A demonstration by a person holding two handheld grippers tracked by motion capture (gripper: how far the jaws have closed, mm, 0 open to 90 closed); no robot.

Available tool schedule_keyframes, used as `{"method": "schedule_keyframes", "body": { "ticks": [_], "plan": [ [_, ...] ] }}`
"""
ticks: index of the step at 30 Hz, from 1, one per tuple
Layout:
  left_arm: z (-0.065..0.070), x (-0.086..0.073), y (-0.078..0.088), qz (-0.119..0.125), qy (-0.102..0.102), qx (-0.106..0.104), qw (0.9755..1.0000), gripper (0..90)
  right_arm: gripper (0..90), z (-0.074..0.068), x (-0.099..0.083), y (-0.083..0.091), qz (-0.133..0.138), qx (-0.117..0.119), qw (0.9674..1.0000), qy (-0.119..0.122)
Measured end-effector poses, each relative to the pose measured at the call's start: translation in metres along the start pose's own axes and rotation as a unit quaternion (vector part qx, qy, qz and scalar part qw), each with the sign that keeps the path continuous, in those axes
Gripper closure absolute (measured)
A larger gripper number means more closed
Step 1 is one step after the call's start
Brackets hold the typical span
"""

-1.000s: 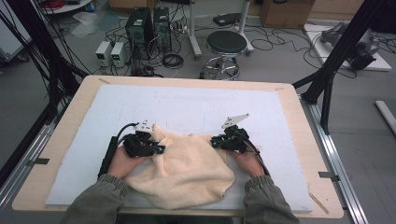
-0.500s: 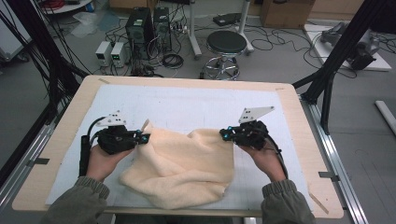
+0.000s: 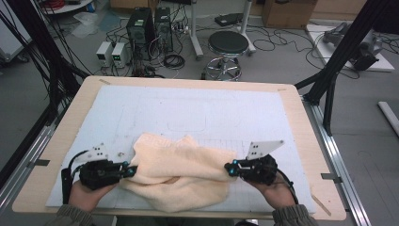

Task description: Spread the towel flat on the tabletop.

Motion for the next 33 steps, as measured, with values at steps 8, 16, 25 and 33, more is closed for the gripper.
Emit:
{"method": "schedule_keyframes", "body": {
  "ticks": [8, 16, 25, 33],
  "plan": [
    [0.014, -0.011, 0.01, -0.017, -0.01, -0.019, 0.9996, 72.6, 84.1, -0.022, -0.034, -0.01, -0.028, 0.018, 0.9993, -0.016],
    [0.018, 0.022, 0.022, 0.004, -0.04, -0.024, 0.9989, 58.4, 64.3, -0.018, -0.002, 0.0, 0.008, 0.014, 0.9998, -0.008],
    [0.009, 0.052, 0.02, 0.023, -0.058, -0.022, 0.9978, 49.9, 55.1, 0.009, 0.015, 0.003, 0.024, -0.018, 0.9995, -0.007],
    [-0.001, 0.068, 0.0, 0.031, -0.084, -0.033, 0.9954, 47.7, 47.6, 0.026, 0.018, -0.027, 0.018, -0.004, 0.9997, -0.019]
  ]
}}
Point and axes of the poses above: each handheld gripper's, and its own axes: y roughly backward along the jaws, x roughly out of its top, z roughly to its right, the point moved 9 cm from there along -y, roughly forward along the jaws, and after that the axes turned 13 degrees about z, right-handed, at the moved point
